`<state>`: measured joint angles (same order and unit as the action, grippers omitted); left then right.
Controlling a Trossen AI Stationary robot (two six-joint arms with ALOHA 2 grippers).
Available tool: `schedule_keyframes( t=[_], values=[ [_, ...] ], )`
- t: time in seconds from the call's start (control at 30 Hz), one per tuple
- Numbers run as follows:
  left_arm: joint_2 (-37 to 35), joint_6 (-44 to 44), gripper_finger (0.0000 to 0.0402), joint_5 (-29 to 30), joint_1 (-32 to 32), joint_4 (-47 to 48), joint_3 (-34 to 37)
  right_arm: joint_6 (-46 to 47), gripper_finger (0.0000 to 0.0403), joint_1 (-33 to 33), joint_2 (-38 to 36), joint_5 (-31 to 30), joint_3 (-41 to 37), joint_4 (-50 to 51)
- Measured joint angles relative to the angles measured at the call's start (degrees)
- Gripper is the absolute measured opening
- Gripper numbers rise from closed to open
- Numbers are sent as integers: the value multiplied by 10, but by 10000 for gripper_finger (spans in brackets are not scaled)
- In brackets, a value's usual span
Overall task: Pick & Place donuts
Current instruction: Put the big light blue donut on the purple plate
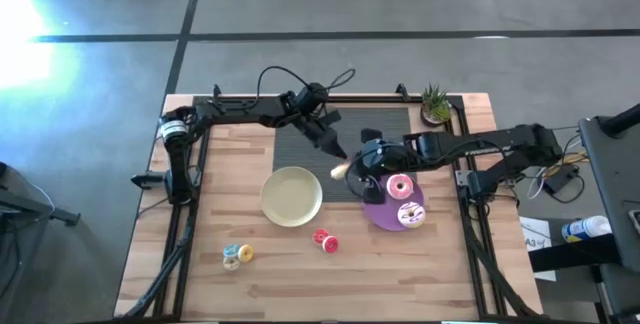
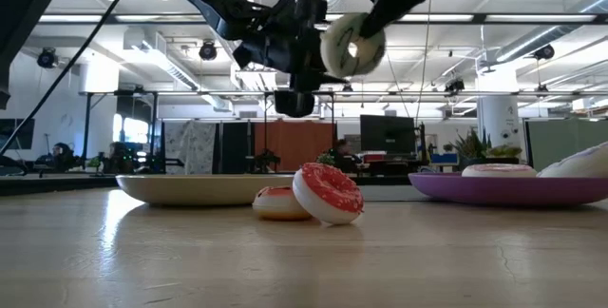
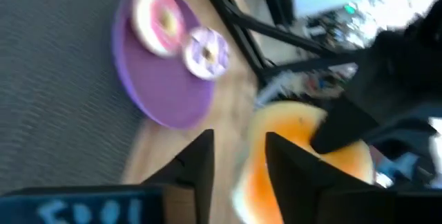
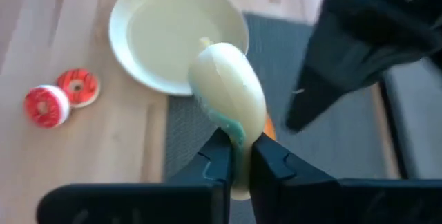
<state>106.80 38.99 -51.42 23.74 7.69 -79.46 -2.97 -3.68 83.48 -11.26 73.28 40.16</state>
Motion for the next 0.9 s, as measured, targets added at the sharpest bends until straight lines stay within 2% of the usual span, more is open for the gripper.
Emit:
schedule_keyframes(
  t=[0.13,0.2,0.27,0.37,0.5,0.57,0.7,0.9],
  values=[
    [0,-5,138,63,7,0,0,77,19,0,-6,15,0,54],
    [-2,-20,146,77,11,1,0,130,22,5,-6,37,-1,98],
    [-8,-37,148,86,12,7,0,188,23,15,-4,86,-11,145],
    [-18,-67,149,115,11,27,0,259,24,27,-2,161,-49,165],
    [-28,-119,149,167,3,71,0,334,24,30,-2,256,-112,115],
    [-36,-144,149,187,-3,98,1,369,24,29,-1,284,-147,76],
    [-64,-202,149,263,-16,169,1,434,24,31,-1,297,-203,1],
    [-118,-280,149,400,-40,252,1,469,43,41,-3,317,-242,-8]
  ],
)
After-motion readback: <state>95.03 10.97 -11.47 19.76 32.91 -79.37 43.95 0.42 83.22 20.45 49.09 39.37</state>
